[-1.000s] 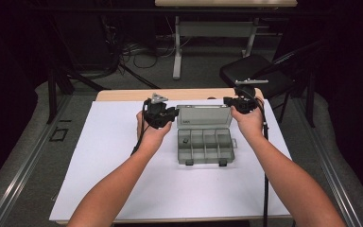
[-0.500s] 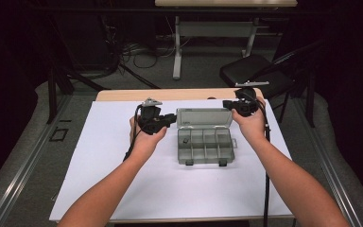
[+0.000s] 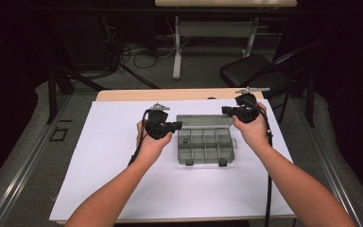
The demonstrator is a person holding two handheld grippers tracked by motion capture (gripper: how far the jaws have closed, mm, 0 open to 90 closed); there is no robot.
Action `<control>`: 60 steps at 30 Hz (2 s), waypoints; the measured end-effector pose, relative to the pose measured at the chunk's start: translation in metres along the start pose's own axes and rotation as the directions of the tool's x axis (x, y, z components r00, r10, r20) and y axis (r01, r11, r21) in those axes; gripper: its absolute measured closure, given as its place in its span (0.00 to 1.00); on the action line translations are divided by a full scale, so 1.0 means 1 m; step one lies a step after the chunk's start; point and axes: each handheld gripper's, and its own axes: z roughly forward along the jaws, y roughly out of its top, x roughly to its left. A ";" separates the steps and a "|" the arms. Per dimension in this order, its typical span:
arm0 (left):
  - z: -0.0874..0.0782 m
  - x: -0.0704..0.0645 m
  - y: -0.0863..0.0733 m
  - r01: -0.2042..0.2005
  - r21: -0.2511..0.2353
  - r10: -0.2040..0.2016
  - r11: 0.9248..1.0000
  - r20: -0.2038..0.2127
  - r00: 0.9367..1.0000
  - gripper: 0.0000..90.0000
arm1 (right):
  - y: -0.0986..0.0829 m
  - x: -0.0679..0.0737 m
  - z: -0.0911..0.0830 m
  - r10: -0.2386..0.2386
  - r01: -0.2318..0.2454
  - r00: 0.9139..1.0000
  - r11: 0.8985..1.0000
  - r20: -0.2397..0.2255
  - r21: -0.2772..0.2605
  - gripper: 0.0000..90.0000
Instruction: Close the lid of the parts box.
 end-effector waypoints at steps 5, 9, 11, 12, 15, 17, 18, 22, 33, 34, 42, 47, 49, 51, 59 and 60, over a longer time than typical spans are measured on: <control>0.002 -0.003 -0.005 -0.002 0.003 0.002 1.000 0.009 1.000 1.00 | -0.006 0.002 -0.002 0.011 -0.011 1.000 1.000 -0.021 0.015 1.00; 0.001 -0.005 -0.010 0.010 0.012 -0.011 1.000 0.024 1.000 1.00 | -0.011 0.004 -0.004 0.007 -0.006 0.999 0.999 -0.040 0.032 1.00; 0.001 -0.006 -0.012 0.011 0.017 -0.012 1.000 0.025 1.000 1.00 | -0.013 0.006 -0.004 0.002 0.000 0.999 0.999 -0.044 0.041 1.00; 0.000 -0.007 -0.014 0.012 0.019 -0.012 1.000 0.022 1.000 1.00 | -0.016 0.008 -0.005 -0.001 0.004 0.999 0.999 -0.053 0.050 1.00; 0.000 -0.008 -0.017 0.020 0.020 -0.020 1.000 0.034 0.999 1.00 | -0.019 0.009 -0.005 -0.007 0.011 0.998 0.998 -0.063 0.055 1.00; -0.001 -0.008 -0.021 0.022 0.024 -0.023 0.999 0.034 0.999 1.00 | -0.022 0.011 -0.005 -0.007 0.011 0.998 0.998 -0.068 0.069 1.00; -0.001 -0.008 -0.023 0.021 0.025 -0.022 0.999 0.037 0.999 1.00 | -0.024 0.012 -0.005 -0.006 0.012 0.998 0.997 -0.069 0.075 1.00; -0.002 -0.009 -0.030 0.010 0.034 -0.011 0.999 0.036 0.999 1.00 | -0.029 0.012 -0.005 -0.008 0.015 0.997 0.996 -0.074 0.091 1.00; -0.006 -0.012 -0.055 -0.028 0.042 0.026 0.999 0.030 0.999 1.00 | -0.048 0.016 -0.008 -0.005 0.016 0.995 0.994 -0.096 0.109 1.00; -0.006 -0.012 -0.057 -0.030 0.040 0.029 0.999 0.028 0.999 1.00 | -0.050 0.016 -0.007 -0.005 0.016 0.995 0.994 -0.098 0.108 1.00; -0.004 -0.008 -0.072 -0.021 0.047 0.019 0.999 0.041 0.999 1.00 | -0.064 0.016 -0.007 0.011 0.002 0.994 0.993 -0.112 0.115 1.00; 0.000 -0.008 -0.082 -0.027 0.060 0.025 0.998 0.037 0.999 1.00 | -0.073 0.016 -0.005 0.021 -0.007 0.993 0.993 -0.120 0.119 1.00; 0.001 -0.008 -0.085 -0.029 0.066 0.026 0.997 0.040 0.999 1.00 | -0.077 0.015 -0.004 0.028 -0.012 0.992 0.993 -0.125 0.121 1.00; 0.003 -0.008 -0.089 -0.024 0.064 0.022 0.998 0.036 0.999 1.00 | -0.079 0.015 -0.003 0.034 -0.018 0.992 0.992 -0.124 0.127 1.00; 0.005 -0.006 -0.097 -0.024 0.080 0.021 0.997 0.038 0.999 1.00 | -0.089 0.014 -0.001 0.047 -0.029 0.990 0.990 -0.129 0.135 1.00; 0.005 -0.006 -0.097 -0.023 0.080 0.020 0.997 0.038 0.999 1.00 | -0.089 0.013 -0.001 0.045 -0.027 0.990 0.991 -0.131 0.133 1.00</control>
